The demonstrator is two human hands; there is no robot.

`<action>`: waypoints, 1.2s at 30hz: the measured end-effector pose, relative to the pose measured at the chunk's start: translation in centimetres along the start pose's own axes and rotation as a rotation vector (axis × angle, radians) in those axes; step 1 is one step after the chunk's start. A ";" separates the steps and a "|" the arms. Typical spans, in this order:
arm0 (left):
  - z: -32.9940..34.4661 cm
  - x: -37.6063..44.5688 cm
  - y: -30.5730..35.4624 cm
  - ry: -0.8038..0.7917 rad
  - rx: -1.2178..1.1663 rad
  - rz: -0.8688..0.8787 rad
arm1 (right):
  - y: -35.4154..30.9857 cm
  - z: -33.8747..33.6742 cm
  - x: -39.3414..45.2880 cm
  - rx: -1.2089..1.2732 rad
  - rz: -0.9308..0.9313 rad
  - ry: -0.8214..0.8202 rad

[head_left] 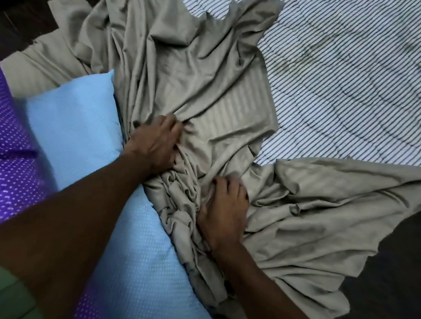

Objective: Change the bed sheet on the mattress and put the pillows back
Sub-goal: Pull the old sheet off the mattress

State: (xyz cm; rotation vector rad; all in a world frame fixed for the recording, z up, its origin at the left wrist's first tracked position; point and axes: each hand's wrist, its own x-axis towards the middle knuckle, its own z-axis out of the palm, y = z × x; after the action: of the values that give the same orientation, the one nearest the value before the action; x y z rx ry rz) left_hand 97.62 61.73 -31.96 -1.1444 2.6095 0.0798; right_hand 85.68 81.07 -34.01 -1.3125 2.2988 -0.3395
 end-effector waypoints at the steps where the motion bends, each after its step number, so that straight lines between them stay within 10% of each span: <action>1: 0.2 -0.1 -0.2 0.009 -0.001 0.088 | 0.1 0.1 0.1 -0.119 -0.016 0.020; 9: -1.0 1.5 -1.3 -0.209 0.074 0.129 | -0.6 2.5 0.8 -0.082 -0.043 0.001; 15: -2.3 2.8 -2.2 -0.306 0.197 -0.209 | -1.4 1.6 1.8 0.428 -0.004 -0.628; 23: -1.7 6.0 -4.2 -0.146 0.169 0.246 | -5.1 1.1 7.2 0.306 -0.105 0.158; 27: -0.9 6.3 -4.6 -0.228 0.378 -0.031 | -8.9 2.5 11.2 0.342 0.094 -0.149; 31: -2.2 6.1 -6.8 -0.484 0.514 -0.378 | -12.0 3.0 12.8 0.525 -0.239 -0.414; 36: -3.2 6.1 -8.1 -0.382 0.392 -0.366 | -11.3 2.0 14.4 0.587 -0.144 -0.199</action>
State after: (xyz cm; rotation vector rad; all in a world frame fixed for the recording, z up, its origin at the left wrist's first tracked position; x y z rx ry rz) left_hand 98.86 51.30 -30.07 -1.2859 1.9433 -0.2531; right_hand 88.85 62.92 -34.84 -1.1410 1.7509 -0.8189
